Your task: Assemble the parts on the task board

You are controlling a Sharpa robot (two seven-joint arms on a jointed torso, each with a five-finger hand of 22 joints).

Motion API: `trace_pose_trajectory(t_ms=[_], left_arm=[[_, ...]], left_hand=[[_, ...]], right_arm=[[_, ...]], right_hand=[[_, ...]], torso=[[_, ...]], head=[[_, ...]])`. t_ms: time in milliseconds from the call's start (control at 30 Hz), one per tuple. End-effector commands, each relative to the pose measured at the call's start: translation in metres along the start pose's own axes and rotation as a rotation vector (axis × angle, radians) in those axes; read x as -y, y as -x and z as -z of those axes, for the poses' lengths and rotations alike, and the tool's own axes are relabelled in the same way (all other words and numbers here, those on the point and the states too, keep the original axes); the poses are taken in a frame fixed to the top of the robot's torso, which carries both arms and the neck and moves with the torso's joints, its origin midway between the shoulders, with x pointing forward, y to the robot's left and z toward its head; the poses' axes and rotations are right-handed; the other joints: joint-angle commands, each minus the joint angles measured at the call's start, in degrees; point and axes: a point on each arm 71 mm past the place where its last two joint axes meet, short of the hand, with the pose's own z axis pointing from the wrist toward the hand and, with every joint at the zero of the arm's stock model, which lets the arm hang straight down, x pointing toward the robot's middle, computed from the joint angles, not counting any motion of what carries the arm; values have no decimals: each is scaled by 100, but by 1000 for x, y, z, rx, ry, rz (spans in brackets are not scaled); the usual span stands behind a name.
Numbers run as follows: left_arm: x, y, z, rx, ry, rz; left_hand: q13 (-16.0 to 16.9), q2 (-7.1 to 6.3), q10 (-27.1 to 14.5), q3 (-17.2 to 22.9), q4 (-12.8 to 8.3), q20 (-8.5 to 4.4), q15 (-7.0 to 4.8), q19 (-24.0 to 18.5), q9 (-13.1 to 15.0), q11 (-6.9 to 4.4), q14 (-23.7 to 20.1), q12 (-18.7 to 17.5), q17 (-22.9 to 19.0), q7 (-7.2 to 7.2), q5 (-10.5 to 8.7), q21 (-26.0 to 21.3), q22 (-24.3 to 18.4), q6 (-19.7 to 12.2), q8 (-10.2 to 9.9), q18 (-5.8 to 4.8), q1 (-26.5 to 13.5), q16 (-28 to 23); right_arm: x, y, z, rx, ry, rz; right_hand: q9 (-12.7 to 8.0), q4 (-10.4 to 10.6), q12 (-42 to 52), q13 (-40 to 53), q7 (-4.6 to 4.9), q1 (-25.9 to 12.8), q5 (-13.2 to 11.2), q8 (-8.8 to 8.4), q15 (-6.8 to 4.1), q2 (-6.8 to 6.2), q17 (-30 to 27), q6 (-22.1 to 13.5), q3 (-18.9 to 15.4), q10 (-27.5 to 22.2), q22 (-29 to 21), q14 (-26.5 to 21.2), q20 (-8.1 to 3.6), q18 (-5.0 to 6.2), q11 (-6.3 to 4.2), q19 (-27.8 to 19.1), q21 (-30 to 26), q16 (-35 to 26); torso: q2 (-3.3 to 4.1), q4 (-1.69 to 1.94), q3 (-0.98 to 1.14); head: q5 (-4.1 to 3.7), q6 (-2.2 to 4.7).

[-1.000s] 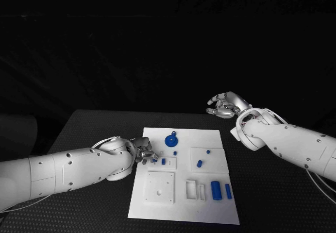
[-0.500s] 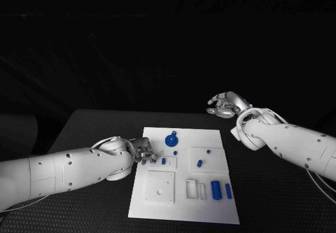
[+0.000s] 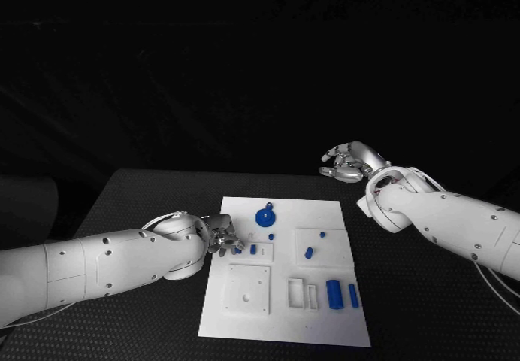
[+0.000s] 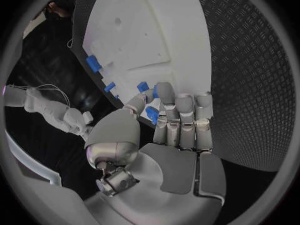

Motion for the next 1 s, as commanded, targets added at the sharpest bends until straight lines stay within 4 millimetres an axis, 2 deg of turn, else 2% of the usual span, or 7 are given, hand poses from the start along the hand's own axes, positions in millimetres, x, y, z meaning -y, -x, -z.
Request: trace_pose_trajectory(t_ms=[33, 1000], left_arm=[[1, -2, 0, -17, -3, -15], [2, -6, -5, -55, 9, -46]], left_hand=[[5, 31, 83, 317, -293, -611, -191, 22, 6, -102, 173, 27, 6, -24, 18, 25, 114, 58, 19, 87, 47, 27], [12, 24, 77, 315, -288, -610, -189, 20, 4, -98, 169, 24, 8, -21, 8, 32, 113, 53, 11, 86, 43, 24]], right_arm=[[-1, -1, 0, -10, 6, 1], [0, 0, 0, -9, 6, 1]], right_hand=[[8, 15, 22, -8, 28, -3, 36, 23, 3, 44, -8, -1, -10, -20, 104, -28, 11, 299, 1, 33, -26, 40], [8, 14, 28, -17, 28, -2, 46, 23, 3, 45, -12, -1, -12, -22, 104, -30, 10, 299, 1, 34, -27, 43]], torso=[[0, -3, 2], [3, -9, 1]], head=[[2, -6], [-5, -8]])
